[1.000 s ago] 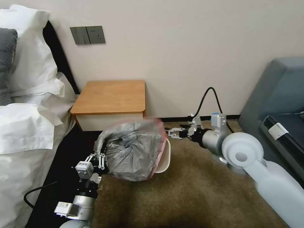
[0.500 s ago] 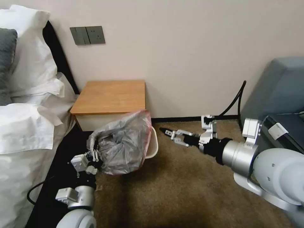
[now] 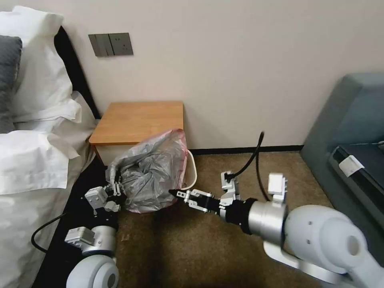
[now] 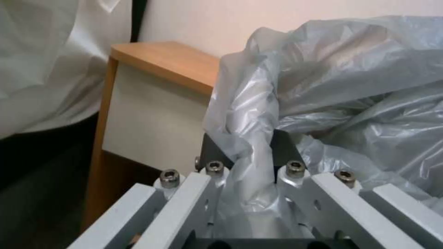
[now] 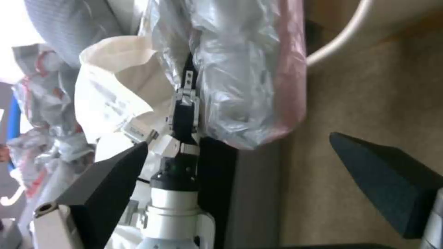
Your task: Pick up the garbage bag from the table and place it over the trash can.
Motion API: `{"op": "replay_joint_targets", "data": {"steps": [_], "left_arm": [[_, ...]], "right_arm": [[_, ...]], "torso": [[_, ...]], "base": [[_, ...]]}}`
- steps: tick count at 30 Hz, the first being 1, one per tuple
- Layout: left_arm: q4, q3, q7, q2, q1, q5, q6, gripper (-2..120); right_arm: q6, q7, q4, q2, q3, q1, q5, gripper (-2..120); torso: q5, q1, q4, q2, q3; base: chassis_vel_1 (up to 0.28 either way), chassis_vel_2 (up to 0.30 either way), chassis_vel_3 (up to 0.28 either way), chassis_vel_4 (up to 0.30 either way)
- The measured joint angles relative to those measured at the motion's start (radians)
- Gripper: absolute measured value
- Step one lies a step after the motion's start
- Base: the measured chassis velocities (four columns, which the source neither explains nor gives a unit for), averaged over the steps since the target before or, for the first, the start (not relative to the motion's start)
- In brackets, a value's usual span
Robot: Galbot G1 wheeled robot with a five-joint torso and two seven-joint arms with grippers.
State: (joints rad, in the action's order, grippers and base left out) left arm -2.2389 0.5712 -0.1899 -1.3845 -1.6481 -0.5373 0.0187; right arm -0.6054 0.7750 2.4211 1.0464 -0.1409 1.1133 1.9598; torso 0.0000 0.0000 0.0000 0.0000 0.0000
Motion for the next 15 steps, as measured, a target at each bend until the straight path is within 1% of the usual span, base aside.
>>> {"op": "replay_joint_targets", "data": {"steps": [3,4,7,8,9,11,12,14,15], "left_arm": [[-0.026,0.001,-0.012,0.006,-0.006,-0.044,-0.028,8],[-0.026,0.001,-0.012,0.006,-0.006,-0.044,-0.028,8],[-0.041,0.006,-0.016,0.015,-0.009,-0.068,-0.048,8],[-0.044,0.009,-0.016,0.018,-0.010,-0.071,-0.052,8],[-0.044,0.009,-0.016,0.018,-0.010,-0.071,-0.052,8],[-0.051,0.012,-0.016,0.023,-0.014,-0.083,-0.061,8],[-0.051,0.012,-0.016,0.023,-0.014,-0.083,-0.061,8],[-0.061,0.016,-0.016,0.026,-0.019,-0.097,-0.070,8],[-0.061,0.016,-0.016,0.026,-0.019,-0.097,-0.070,8]], "right_arm": [[-0.020,-0.089,-0.041,0.019,0.028,0.003,-0.077,100],[-0.020,-0.089,-0.041,0.019,0.028,0.003,-0.077,100],[-0.026,-0.170,-0.072,0.034,0.061,-0.004,-0.158,99],[-0.026,-0.189,-0.078,0.037,0.070,-0.007,-0.181,96],[-0.026,-0.189,-0.078,0.037,0.070,-0.007,-0.181,96],[-0.026,-0.223,-0.092,0.041,0.090,-0.012,-0.231,86],[-0.026,-0.223,-0.092,0.041,0.090,-0.012,-0.231,86],[-0.025,-0.253,-0.101,0.039,0.102,-0.014,-0.297,75],[-0.025,-0.253,-0.101,0.039,0.102,-0.014,-0.297,75]], "torso": [[-0.0001,0.000,0.0000,0.000,0.000],[-0.0001,0.000,0.0000,0.000,0.000],[-0.0001,0.000,0.0000,0.000,0.000],[0.0000,0.000,0.0000,0.000,0.000],[0.0000,0.000,0.0000,0.000,0.000],[-0.0001,0.000,0.0000,0.000,0.000],[-0.0001,0.000,0.0000,0.000,0.000],[0.0000,0.000,0.0001,0.000,0.000],[0.0000,0.000,0.0001,0.000,0.000]], "base": [[0.000,0.000,0.000,0.000],[0.000,0.000,0.000,0.000],[0.000,0.000,0.000,0.000],[0.000,0.000,0.000,0.000],[0.000,0.000,0.000,0.000],[0.000,0.000,0.000,0.000],[0.000,0.000,0.000,0.000],[0.000,0.000,0.000,0.000],[0.000,0.000,0.000,0.000]]}}
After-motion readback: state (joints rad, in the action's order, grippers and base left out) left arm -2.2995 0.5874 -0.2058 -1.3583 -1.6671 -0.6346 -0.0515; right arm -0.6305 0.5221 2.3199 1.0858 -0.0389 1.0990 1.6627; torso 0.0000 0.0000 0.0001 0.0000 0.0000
